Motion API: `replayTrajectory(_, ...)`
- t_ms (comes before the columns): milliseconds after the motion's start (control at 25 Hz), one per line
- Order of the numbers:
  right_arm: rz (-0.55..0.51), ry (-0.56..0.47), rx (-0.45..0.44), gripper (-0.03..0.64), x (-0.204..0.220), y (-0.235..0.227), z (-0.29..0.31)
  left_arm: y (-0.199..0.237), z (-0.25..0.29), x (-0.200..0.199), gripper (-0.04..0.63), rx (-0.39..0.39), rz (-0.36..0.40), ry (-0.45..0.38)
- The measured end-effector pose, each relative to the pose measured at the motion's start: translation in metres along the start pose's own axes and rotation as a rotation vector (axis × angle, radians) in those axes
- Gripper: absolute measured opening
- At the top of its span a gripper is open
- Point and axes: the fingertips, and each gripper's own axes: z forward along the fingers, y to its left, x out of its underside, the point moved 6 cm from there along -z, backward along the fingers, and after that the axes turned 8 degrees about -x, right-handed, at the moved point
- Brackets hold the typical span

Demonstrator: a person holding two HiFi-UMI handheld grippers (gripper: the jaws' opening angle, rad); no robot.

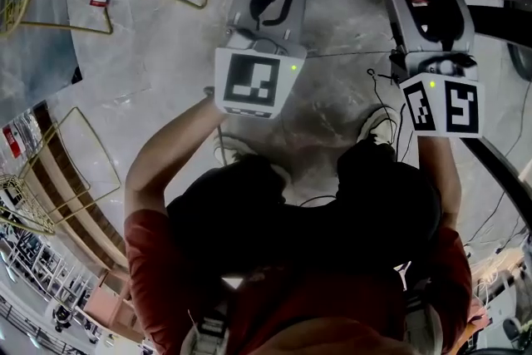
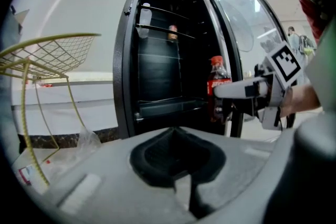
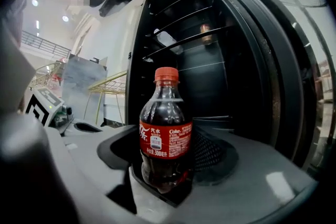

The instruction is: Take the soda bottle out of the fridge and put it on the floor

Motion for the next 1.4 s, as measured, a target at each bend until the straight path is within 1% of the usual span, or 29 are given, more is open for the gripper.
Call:
replayTrajectory(80,-0.015,0.018,-0.019,0.298,0.01,0.004,0.002,0.006,-0.006,-0.001,-0.001,-0.018,-0.006,-0.006)
replayTrajectory(240,-0.006,0.04,-0.031,0.298,0.023,0.01,0.005,0.014,-0.018,-0.002,-0.002,-0.018,0.024,0.0)
replayTrajectory(360,0.002,0.046,-0.037,0.298,0.027,0.012,0.006,0.017,-0.022,0.002,-0.001,-0.035,0.019,-0.012)
replayTrajectory(480,0.017,0.047,-0.052,0.298,0.033,0.014,0.008,0.014,-0.022,0.012,-0.002,-0.04,0.014,-0.003)
replayTrajectory(600,0.026,0.05,-0.06,0.298,0.039,0.017,0.009,0.009,-0.023,0.016,-0.002,-0.037,-0.003,-0.027)
replayTrajectory(680,0.024,0.066,-0.071,0.298,0.045,0.023,0.009,0.009,-0.024,0.019,-0.002,-0.043,-0.013,-0.029)
replayTrajectory(840,0.007,0.092,-0.094,0.298,0.059,0.031,0.01,0.009,-0.021,0.024,-0.002,-0.049,-0.005,-0.027)
replayTrajectory(1040,0.0,0.122,-0.112,0.298,0.085,0.042,0.011,0.01,-0.024,0.035,-0.001,-0.048,-0.007,-0.012)
replayTrajectory(1240,0.002,0.181,-0.122,0.298,0.123,0.049,0.011,0.01,-0.028,0.045,-0.001,-0.054,-0.004,0.004)
replayTrajectory(1320,0.014,0.208,-0.121,0.298,0.138,0.052,0.01,0.01,-0.03,0.051,-0.002,-0.053,0.009,0.019)
replayTrajectory(1400,0.051,0.236,-0.113,0.298,0.153,0.053,0.009,0.009,-0.031,0.056,-0.002,-0.052,0.013,0.039)
